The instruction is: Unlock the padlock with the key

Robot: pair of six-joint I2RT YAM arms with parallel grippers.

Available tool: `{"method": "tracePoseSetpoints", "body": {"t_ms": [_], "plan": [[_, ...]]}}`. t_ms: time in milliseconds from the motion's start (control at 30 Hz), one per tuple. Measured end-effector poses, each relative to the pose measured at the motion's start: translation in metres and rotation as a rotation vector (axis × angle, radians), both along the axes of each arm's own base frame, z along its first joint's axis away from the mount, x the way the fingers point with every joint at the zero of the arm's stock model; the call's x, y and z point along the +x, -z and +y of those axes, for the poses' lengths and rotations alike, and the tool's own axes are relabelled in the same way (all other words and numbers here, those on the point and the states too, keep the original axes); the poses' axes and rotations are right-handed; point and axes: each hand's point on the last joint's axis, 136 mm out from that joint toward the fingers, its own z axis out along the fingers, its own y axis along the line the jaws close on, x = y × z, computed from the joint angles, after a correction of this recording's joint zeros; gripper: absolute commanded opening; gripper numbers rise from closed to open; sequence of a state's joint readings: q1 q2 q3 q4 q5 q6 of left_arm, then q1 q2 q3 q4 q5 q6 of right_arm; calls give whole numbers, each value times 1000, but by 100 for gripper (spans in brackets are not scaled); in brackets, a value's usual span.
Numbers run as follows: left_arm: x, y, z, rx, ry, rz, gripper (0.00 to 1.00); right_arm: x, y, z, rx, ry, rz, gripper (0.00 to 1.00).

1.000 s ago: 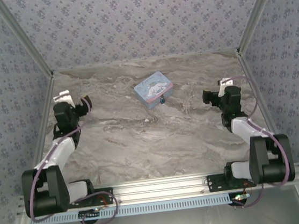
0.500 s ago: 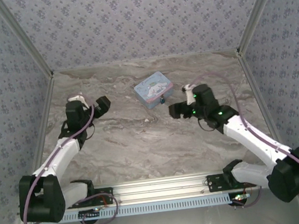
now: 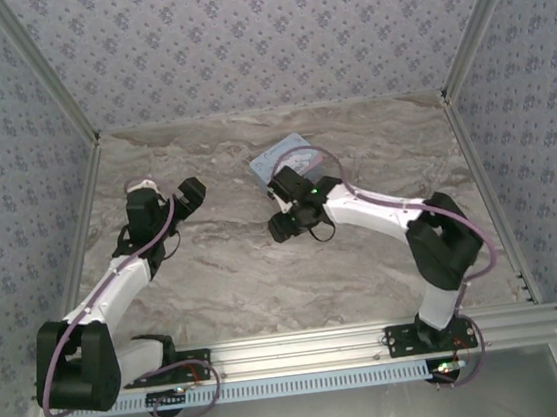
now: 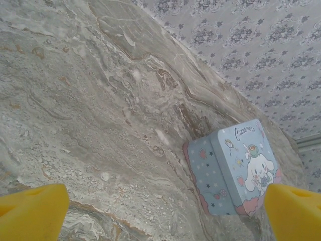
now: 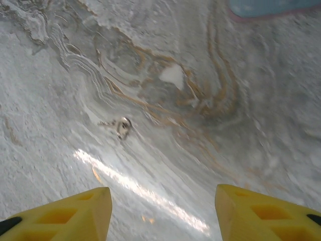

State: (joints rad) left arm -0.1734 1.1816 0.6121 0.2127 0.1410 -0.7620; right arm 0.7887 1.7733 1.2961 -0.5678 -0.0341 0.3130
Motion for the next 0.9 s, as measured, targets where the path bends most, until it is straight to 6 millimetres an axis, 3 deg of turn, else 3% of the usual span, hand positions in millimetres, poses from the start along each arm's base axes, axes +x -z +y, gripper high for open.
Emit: {"method": "tracePoseSetpoints", "body": {"t_ms": [433, 633, 900], "plan": [[-3, -4, 4, 9, -20, -10, 99, 11, 43, 30, -116, -72, 99, 51], [-4, -2, 5, 11, -23, -5, 99, 7, 52, 40, -138, -96, 116, 51], [-4, -1, 5, 12, -23, 0, 99, 5, 59, 45, -153, -110, 129, 42]]}}
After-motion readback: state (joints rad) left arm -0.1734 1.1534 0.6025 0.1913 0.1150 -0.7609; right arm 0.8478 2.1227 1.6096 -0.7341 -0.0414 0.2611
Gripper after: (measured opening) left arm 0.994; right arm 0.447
